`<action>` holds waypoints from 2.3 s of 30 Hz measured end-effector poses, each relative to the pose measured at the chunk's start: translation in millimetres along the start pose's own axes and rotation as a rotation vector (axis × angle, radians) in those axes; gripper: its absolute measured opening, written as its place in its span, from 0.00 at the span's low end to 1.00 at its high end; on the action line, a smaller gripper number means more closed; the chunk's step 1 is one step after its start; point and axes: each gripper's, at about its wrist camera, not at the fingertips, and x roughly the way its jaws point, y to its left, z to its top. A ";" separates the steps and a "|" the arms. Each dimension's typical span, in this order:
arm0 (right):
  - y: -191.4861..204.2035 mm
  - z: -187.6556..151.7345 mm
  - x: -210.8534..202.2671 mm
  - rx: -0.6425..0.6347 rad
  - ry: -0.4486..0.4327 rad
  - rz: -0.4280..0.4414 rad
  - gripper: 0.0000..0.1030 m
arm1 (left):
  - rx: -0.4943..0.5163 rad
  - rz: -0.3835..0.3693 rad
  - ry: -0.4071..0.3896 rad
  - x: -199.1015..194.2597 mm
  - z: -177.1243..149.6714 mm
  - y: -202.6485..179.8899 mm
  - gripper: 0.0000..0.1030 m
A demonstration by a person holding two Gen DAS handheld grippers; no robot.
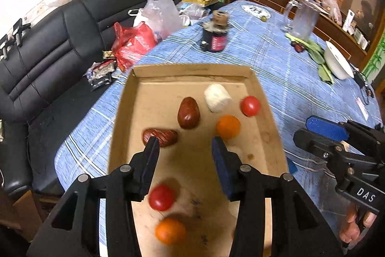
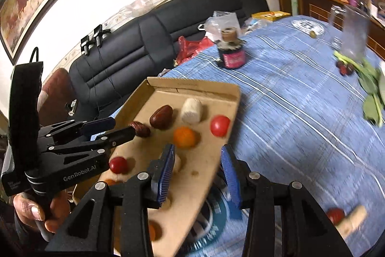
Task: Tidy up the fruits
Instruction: 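Withdraw both open grippers from the tray toward the last rice cakes, then grasp a rice cake with the left gripper while the right grasps another rice cake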
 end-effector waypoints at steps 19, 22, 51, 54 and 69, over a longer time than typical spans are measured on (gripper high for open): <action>-104.8 -79.6 -100.2 0.192 -0.059 -0.177 0.42 | 0.112 -0.183 0.019 -27.5 -40.7 -103.3 0.42; -128.8 -93.7 -109.0 0.241 -0.053 -0.212 0.42 | 0.135 -0.219 0.031 -26.3 -44.0 -121.8 0.42; -191.8 -94.8 -89.0 0.340 -0.077 -0.199 0.06 | 0.304 -0.400 0.166 33.2 -48.7 -259.5 0.42; -192.7 -96.3 -92.2 0.316 -0.057 -0.206 0.07 | 0.307 -0.385 0.172 43.8 -49.4 -268.2 0.42; -191.9 -88.4 -60.4 0.327 0.003 -0.219 0.41 | 0.284 -0.374 0.095 25.4 -45.7 -232.1 0.27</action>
